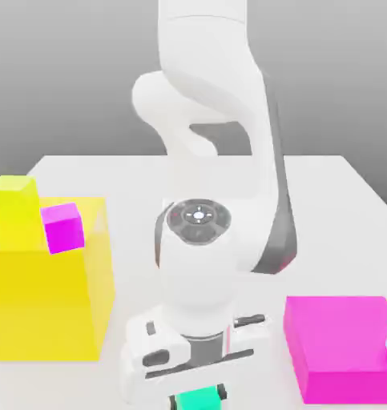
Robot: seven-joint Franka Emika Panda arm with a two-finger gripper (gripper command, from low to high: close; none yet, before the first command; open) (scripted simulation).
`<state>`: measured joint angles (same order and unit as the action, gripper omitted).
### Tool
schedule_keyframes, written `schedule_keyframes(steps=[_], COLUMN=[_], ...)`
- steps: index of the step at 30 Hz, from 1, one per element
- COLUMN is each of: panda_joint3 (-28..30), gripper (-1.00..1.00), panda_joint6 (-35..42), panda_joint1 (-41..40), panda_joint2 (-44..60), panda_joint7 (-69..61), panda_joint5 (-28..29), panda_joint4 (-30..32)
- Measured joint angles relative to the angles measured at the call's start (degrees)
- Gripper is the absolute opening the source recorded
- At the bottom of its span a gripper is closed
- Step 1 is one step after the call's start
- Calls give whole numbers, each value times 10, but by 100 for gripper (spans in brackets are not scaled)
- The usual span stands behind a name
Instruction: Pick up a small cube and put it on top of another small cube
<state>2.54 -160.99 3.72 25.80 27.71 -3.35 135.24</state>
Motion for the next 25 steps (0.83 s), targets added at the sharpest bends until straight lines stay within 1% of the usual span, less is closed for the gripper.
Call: schedule_keyframes(steps=[3, 8, 18, 19, 21, 22, 25], panda_joint3=[-1, 2, -148, -161, -167, -167, -167], gripper=[-100, -100, -100, -100, -100, 100, 100], panda_joint6=[-2, 70, 236, 240, 214, 200, 200], panda_joint1=[0, 9, 117, 130, 148, 152, 152], panda_joint2=[3, -82, -151, -145, -113, -100, -100], panda_joint7=[0, 1, -200, -219, -229, -228, -228], panda_joint5=[0, 12, 58, 66, 84, 92, 92], panda_joint4=[-1, 13, -82, -91, -95, -93, -93])
